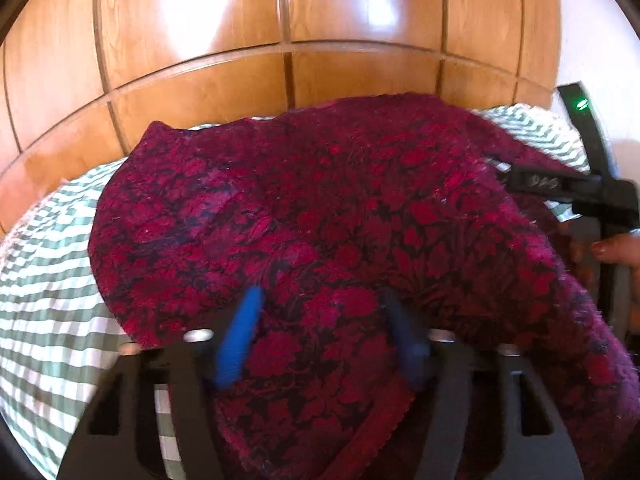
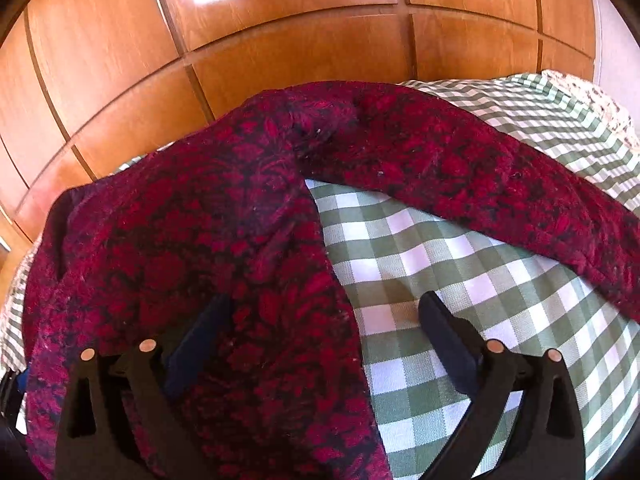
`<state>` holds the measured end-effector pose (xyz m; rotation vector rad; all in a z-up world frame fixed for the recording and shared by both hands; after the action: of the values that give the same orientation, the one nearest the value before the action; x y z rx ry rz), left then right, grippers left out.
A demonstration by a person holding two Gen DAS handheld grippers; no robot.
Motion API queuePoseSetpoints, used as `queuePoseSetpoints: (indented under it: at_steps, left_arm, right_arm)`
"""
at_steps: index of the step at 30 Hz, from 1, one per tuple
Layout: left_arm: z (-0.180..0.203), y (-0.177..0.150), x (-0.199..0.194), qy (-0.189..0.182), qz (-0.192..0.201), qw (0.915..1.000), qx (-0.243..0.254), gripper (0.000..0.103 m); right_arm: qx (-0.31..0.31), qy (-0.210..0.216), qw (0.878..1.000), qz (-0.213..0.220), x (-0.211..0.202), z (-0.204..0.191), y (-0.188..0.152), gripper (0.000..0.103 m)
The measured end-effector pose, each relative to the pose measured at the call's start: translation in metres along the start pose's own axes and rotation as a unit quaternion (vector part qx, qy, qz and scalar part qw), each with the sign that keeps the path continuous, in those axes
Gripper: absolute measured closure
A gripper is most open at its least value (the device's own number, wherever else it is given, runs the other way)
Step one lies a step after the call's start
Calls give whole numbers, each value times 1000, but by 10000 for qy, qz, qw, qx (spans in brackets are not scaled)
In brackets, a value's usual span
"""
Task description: Fold small clothes
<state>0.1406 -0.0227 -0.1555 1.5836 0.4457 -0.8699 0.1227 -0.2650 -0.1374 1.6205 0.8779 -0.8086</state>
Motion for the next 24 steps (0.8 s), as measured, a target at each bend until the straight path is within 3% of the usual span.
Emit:
queuePoseSetpoints:
  at_steps: [2,5,6,7,12,14,17,19,21,23,24]
  left_arm:
    - [1,1,-7,-272,94,9996,-81,82]
    - [-5,4,-23,-496,301,9981,-191,96]
    - [-7,4,-28,-514,380,9977,-224,96]
    - [-12,6,-36,-483,482,9973,-280,103]
    - [-65,16,-77,-166,1015,9905,-909,103]
    - [-95,20,-94,227,1187,9855,-1195,103]
    - [-108,26,-109,399,1307,9852,-1032,103]
    - [-101,27,-105,312,1162,9885,-916,103]
    - [-88,24,-102,111,1006,9921,-742,91]
    - [-65,20,-92,-65,902,9947,-493,24]
    - [-54,18,-91,-161,926,9948,-386,21]
  right_arm:
    - [-7,-9,10000,-16,1,1,-1,3]
    - [11,33,10000,-28,4,2,1,3]
    - [15,37,10000,-30,4,3,2,3]
    - [14,37,10000,-32,4,3,2,3]
    - [17,33,10000,-35,3,1,1,2]
    - [7,14,10000,-43,3,1,2,2]
    - [-12,-22,10000,-58,4,1,2,2]
    - [-31,-59,10000,-71,5,0,2,2]
    - [-46,-86,9999,-73,5,0,2,2]
    - [-43,-80,9999,-73,5,0,2,2]
    - [-40,-76,9999,-72,5,0,2,2]
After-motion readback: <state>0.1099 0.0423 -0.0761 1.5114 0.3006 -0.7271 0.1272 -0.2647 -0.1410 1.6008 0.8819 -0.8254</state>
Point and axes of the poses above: each gripper's, at about its wrist camera, not at the fingertips, and x roughly the way its jaws point, z to its right, y to its top, the point moved 6 cm from there along x, roughly the way its jaws point, and after that the axes turned 6 degrees about -z, right-handed, at the moved point
